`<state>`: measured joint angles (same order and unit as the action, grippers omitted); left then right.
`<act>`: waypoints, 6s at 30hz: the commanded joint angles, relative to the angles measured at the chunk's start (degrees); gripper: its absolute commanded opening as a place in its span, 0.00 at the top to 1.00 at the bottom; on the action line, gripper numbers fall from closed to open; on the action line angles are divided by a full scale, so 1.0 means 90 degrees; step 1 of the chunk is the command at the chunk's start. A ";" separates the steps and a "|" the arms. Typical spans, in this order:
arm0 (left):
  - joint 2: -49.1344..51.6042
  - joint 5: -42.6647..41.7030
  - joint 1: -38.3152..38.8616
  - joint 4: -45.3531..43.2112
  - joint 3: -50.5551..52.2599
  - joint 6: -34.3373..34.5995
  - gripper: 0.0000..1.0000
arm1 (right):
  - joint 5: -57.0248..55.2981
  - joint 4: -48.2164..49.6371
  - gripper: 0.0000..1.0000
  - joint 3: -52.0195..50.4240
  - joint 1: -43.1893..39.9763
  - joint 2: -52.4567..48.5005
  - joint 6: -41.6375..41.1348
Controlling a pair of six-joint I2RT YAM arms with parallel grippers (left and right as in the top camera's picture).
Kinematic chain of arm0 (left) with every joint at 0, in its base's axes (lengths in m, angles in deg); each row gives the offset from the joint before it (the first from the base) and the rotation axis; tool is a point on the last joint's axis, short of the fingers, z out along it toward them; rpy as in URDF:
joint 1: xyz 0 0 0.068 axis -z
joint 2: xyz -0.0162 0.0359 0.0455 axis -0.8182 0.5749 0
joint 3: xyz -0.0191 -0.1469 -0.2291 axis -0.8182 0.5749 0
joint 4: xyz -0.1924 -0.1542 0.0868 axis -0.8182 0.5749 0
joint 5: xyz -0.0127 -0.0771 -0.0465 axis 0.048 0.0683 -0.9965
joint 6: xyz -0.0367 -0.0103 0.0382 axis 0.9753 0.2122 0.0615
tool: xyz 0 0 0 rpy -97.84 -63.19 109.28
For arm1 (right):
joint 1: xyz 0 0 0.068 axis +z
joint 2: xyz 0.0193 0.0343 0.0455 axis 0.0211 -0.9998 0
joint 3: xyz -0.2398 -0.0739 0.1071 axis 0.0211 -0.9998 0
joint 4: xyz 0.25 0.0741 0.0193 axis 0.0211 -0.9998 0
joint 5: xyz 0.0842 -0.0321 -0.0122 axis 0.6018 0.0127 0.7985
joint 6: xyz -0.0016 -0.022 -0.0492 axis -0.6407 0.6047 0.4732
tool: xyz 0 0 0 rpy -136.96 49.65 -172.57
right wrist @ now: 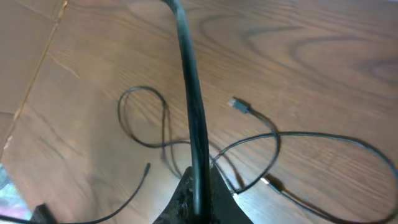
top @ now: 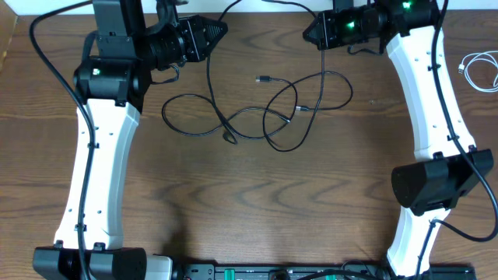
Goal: Untangle cables
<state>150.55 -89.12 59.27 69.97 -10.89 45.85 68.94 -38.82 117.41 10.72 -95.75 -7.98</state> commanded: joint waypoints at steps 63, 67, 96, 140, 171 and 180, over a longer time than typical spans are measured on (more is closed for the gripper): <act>-0.0913 0.2244 -0.0602 -0.1870 -0.0078 -0.0381 0.93 | 0.0051 0.0568 0.02 0.0119 -0.1076 -0.0425 0.0984; -0.1195 0.2968 -0.0753 -0.2176 -0.0078 -0.0367 0.93 | 0.0022 0.0430 0.05 0.0107 -0.1209 -0.0469 0.1299; -0.2688 0.4444 -0.3055 -0.1722 -0.0078 -0.0364 0.92 | -0.1217 0.0988 0.36 0.0027 0.0515 -0.2783 0.1841; -0.2679 0.4296 -0.3048 -0.1341 -0.0075 -0.0342 0.93 | -0.0206 -0.0265 0.99 0.0046 0.0670 -0.1163 0.1358; -0.2322 0.1484 -0.2970 -0.4619 -0.0075 0.2642 0.92 | -0.1617 -0.0068 0.08 -0.1003 0.0901 -0.1734 0.0583; -0.1741 0.0163 -0.1928 -0.4352 -0.0075 0.2635 0.93 | -0.1350 0.1515 0.20 -0.1015 0.1035 -0.2164 -0.1144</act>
<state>132.58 -81.23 39.22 30.80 -10.71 68.88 55.28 -27.61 107.44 17.73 -112.12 -8.28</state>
